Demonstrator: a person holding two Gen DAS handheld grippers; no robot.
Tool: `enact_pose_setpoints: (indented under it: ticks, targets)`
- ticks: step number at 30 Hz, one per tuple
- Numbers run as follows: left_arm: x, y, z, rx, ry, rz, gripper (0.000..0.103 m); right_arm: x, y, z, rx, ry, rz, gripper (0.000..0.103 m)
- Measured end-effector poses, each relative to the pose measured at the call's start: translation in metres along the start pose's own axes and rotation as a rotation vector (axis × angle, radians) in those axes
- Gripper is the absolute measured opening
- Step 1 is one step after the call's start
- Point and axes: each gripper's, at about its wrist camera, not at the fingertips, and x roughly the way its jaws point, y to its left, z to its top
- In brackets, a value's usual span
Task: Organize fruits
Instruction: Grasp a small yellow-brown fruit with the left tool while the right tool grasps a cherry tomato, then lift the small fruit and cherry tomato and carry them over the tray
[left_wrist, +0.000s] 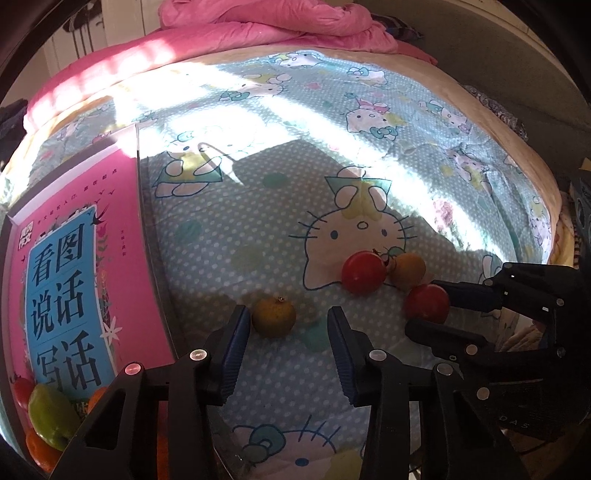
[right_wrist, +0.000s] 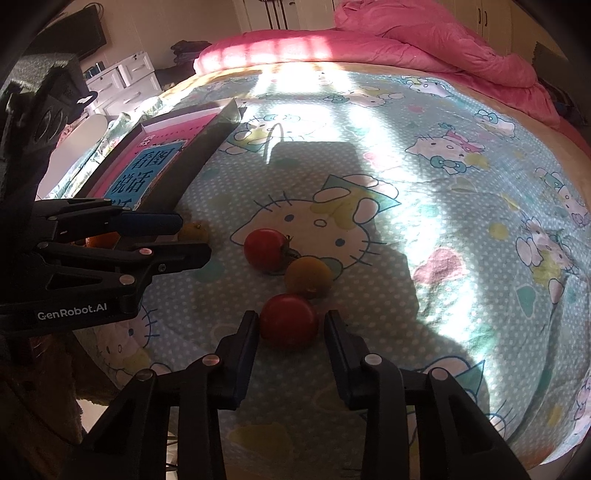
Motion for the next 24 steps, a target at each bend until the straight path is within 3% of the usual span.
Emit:
enact_pose_setpoints:
  ticks: [6, 14, 24]
  targets:
    - [0.004, -0.001, 0.000, 0.012, 0.002, 0.014, 0.040, 0.003, 0.008, 0.002, -0.052, 0.005, -0.021, 0.032]
    - [0.006, 0.003, 0.002, 0.013, -0.013, 0.030, 0.026, -0.007, 0.004, 0.004, -0.032, -0.034, 0.002, 0.032]
    - [-0.012, 0.009, 0.003, -0.020, -0.060, -0.003, 0.026, -0.018, -0.002, 0.009, -0.006, -0.091, 0.018, 0.032]
